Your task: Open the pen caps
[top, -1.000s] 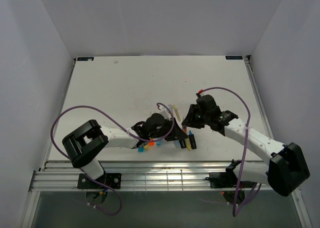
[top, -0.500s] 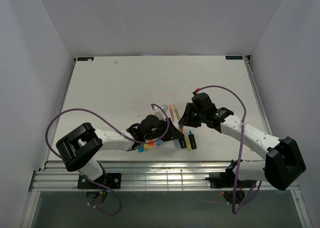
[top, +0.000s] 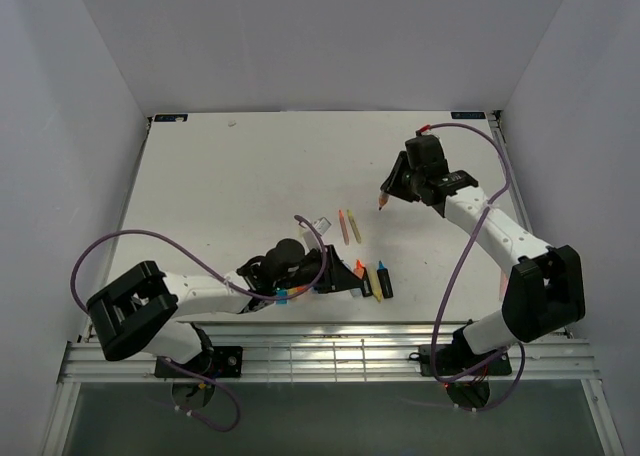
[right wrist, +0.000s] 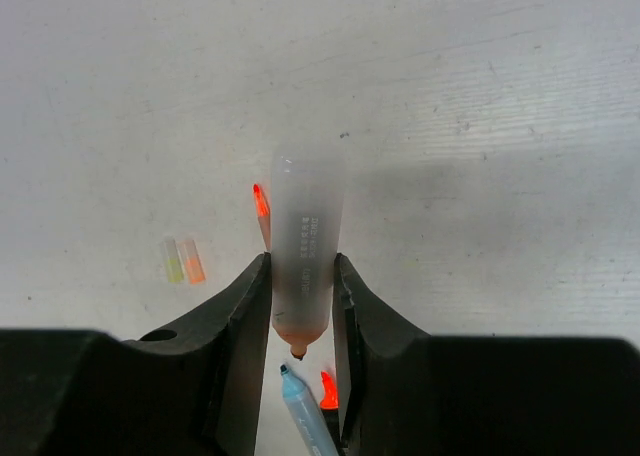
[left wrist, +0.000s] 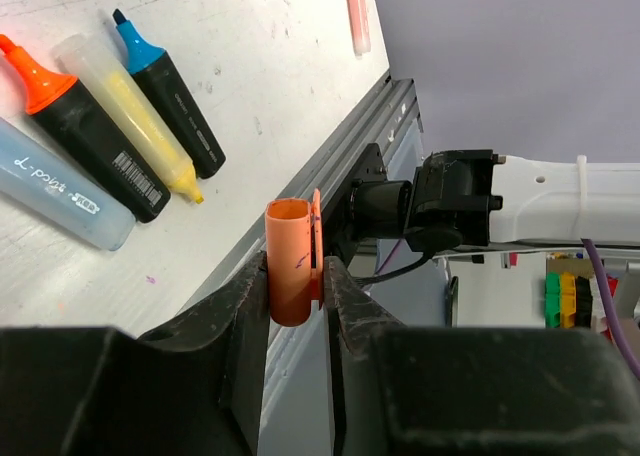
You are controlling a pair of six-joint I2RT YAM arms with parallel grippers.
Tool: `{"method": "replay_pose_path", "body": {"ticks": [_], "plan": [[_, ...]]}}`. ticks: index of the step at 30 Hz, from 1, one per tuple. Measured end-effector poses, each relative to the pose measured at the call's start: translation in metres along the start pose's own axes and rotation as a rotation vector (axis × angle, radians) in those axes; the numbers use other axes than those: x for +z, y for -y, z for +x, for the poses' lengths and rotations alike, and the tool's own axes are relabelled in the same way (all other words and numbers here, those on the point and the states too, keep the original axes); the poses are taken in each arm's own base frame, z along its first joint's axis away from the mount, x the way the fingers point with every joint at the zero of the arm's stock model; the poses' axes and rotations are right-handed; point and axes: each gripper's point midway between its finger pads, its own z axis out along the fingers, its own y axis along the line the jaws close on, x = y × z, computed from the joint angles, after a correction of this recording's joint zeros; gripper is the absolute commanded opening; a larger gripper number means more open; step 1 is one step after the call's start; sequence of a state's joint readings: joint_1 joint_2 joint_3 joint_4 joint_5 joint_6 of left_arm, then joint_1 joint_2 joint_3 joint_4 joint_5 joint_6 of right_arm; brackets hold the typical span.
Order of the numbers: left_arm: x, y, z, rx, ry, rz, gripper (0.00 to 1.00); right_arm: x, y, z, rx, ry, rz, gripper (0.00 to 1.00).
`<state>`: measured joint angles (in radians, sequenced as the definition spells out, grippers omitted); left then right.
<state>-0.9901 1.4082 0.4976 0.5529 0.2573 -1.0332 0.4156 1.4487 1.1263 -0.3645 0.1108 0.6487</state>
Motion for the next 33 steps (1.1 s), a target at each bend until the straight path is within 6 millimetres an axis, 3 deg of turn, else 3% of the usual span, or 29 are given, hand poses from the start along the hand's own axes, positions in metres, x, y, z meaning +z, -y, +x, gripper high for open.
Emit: {"method": "replay_pose_path", "body": {"ticks": [3,7,12,16,20,25,28,33], "plan": [[-0.008,0.0,0.0,0.001,0.006,-0.006,0.0,0.004,-0.003,-0.011,-0.027,0.019,0.007,0.08],[-0.033,-0.007,-0.016,-0.004,0.069,-0.042,0.0,0.002,0.004,-0.004,-0.087,0.004,0.016,0.08],[-0.087,-0.032,-0.069,-0.024,0.296,-0.167,0.0,-0.016,0.041,0.039,-0.178,-0.077,0.058,0.08],[-0.124,-0.041,-0.081,-0.018,0.412,-0.263,0.0,-0.036,0.062,0.07,-0.227,-0.143,0.052,0.08],[-0.143,-0.06,-0.068,-0.053,0.438,-0.323,0.0,-0.044,0.072,0.101,-0.249,-0.218,0.015,0.08],[-0.152,-0.106,-0.031,-0.143,0.384,-0.434,0.0,-0.045,0.096,0.142,-0.261,-0.33,0.032,0.08],[-0.156,-0.124,-0.015,-0.185,0.362,-0.475,0.0,-0.047,0.103,0.154,-0.266,-0.364,0.037,0.08],[-0.159,-0.136,-0.006,-0.232,0.358,-0.516,0.0,-0.048,0.101,0.157,-0.265,-0.371,0.017,0.08]]}}
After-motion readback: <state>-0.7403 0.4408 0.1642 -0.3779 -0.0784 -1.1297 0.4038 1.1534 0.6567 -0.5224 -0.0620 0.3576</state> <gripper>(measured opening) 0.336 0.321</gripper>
